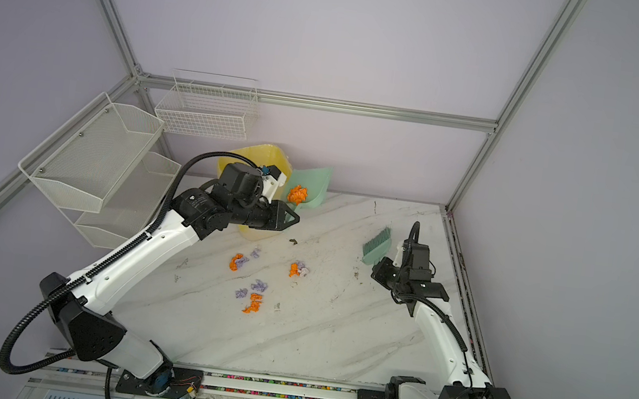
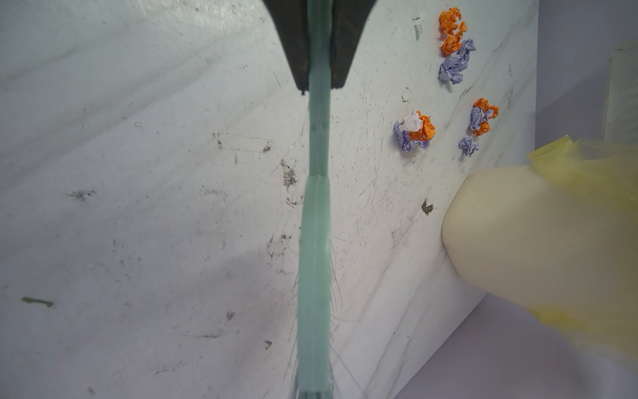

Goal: Sweep away the paper scraps from the table
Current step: 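Lift the loaded dustpan with the left gripper up to the yellow bin, then tip the dustpan over the yellow bin with the left gripper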

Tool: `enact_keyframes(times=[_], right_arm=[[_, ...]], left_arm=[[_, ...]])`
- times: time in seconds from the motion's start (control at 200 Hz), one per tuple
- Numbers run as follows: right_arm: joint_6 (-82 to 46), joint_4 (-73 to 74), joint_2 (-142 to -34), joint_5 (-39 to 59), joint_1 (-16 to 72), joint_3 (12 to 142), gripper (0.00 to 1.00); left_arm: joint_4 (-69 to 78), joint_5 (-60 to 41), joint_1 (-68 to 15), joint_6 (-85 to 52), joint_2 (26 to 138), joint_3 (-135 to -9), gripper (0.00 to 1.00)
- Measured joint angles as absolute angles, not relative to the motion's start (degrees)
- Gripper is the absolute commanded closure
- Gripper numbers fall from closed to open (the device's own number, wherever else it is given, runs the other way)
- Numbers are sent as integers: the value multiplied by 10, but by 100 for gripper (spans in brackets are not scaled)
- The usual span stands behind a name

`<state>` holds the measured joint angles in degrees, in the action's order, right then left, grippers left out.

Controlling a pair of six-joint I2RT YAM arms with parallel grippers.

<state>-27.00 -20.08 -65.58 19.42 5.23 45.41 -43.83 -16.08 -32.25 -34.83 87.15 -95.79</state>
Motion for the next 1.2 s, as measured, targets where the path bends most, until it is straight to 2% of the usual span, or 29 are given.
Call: enact_keyframes(times=[0.265, 0.565, 0.885, 1.2], right_arm=[[-282, -189, -646, 204, 52, 451, 100], [-284, -189, -644, 206, 52, 451, 100], [-291, -189, -641, 208, 53, 451, 100], [-292, -190, -633, 208, 53, 451, 100]], left_arm=[[-431, -200, -253, -365, 859, -958, 92], [-357, -311, -156, -430, 857, -954, 92], [-137, -450, -91, -591, 835, -822, 91], [112, -515, -48, -793, 835, -704, 91]])
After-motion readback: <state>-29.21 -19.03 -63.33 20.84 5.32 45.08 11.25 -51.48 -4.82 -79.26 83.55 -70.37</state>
